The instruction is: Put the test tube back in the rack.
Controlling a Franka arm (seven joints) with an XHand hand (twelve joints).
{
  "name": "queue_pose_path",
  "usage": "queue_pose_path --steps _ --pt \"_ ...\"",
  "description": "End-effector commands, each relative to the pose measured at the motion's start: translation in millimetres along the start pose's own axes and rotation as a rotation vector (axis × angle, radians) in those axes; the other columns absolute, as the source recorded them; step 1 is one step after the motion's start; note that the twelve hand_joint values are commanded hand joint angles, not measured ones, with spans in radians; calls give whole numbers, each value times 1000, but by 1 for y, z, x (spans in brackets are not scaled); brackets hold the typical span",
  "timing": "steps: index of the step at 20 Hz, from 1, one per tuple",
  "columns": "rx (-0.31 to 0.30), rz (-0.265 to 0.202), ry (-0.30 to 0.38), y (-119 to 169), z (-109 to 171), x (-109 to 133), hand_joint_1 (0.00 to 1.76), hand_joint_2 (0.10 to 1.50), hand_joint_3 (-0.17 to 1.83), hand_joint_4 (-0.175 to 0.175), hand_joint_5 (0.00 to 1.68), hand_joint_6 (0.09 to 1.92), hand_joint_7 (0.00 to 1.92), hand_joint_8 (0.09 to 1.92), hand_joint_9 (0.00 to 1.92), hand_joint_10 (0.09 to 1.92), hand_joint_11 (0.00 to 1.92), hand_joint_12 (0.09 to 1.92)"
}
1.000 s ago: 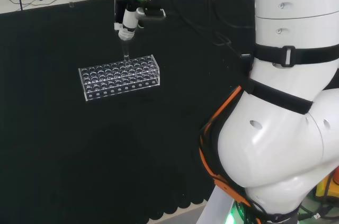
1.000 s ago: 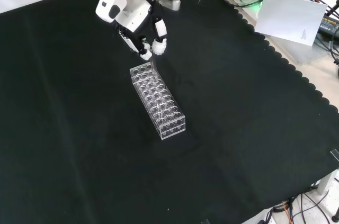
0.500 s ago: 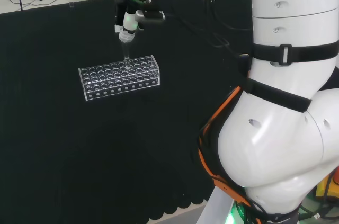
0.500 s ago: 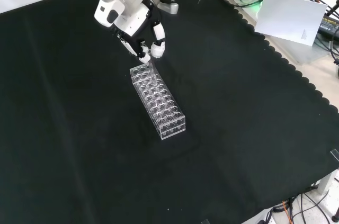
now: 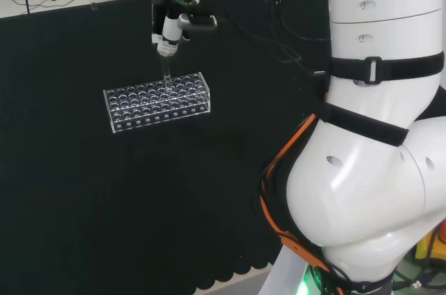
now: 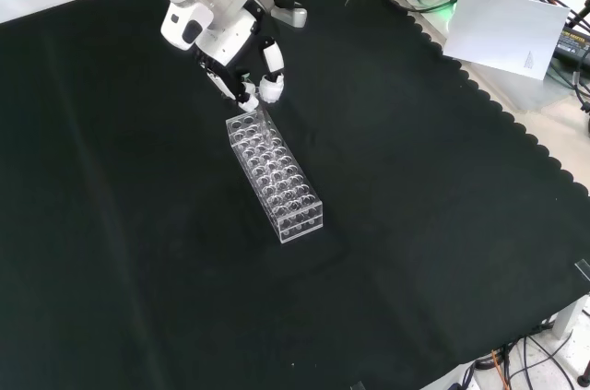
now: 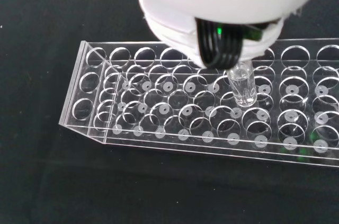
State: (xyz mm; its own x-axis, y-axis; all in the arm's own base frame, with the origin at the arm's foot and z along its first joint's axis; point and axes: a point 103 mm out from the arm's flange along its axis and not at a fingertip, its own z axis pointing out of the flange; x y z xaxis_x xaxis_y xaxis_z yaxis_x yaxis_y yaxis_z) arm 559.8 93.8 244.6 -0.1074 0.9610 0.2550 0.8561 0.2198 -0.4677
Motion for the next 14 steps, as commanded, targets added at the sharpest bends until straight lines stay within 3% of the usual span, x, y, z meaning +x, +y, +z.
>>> queue_pose_path --steps 1,14 --pt "-6 3 3 1 0 -1 1444 568 686 -175 1466 87 1472 606 1501 212 1436 1038" --pt "-22 8 1 2 -4 -4 1444 568 686 -175 1467 87 1473 606 1501 211 1435 1039"
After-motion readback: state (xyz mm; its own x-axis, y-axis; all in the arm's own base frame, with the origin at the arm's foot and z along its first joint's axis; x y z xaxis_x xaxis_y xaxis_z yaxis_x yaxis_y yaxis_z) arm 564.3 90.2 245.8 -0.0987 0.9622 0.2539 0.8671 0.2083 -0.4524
